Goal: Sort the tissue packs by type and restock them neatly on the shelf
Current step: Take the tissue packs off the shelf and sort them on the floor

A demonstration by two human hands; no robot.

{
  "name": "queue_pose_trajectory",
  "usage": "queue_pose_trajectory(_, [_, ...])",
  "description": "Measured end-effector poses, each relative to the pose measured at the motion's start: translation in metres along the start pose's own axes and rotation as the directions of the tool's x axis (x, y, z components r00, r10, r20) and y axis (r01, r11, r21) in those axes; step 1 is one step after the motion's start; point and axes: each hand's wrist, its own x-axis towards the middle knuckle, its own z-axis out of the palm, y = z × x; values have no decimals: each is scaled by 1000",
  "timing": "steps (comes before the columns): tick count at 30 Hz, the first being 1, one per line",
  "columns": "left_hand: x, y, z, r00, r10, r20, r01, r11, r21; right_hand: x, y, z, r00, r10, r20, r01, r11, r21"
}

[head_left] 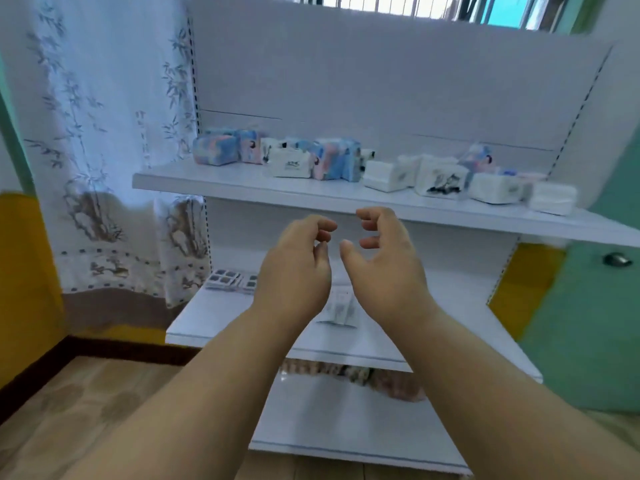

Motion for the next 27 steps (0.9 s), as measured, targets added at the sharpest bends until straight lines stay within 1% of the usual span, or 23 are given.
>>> queue_pose_trajectory(3, [10, 24, 40, 1000, 2, 19, -2, 1000, -18, 16, 27, -37, 999, 15, -30, -16, 1000, -6])
queue_pose_trajectory(6, [26, 31, 63, 999, -14, 45, 15, 1000, -24, 36, 44, -52, 998, 38, -47, -38, 999, 7])
queue_pose_trajectory(10, [65, 21, 86, 999, -19, 46, 18, 1000, 13, 73, 61, -47, 998, 42, -45, -41, 999, 32])
queue_pose_trajectory(15, [125, 9, 119, 991, 52, 120, -53, 999, 3, 128, 88, -33, 991, 67, -113, -64, 998, 26])
queue_pose_trajectory(19, [180, 3, 148, 982, 94, 165, -95, 995, -6, 178, 107, -33, 985, 78, -152, -86, 995, -42])
queue_pose_trajectory(24, [227, 7, 196, 965, 161, 208, -160, 987, -22, 228, 147, -54, 973, 121, -195, -152, 976, -155])
queue_pose_trajectory(27, [252, 10, 229, 965, 149, 214, -150, 989, -12, 258, 178, -70, 976, 115, -185, -158, 959, -234])
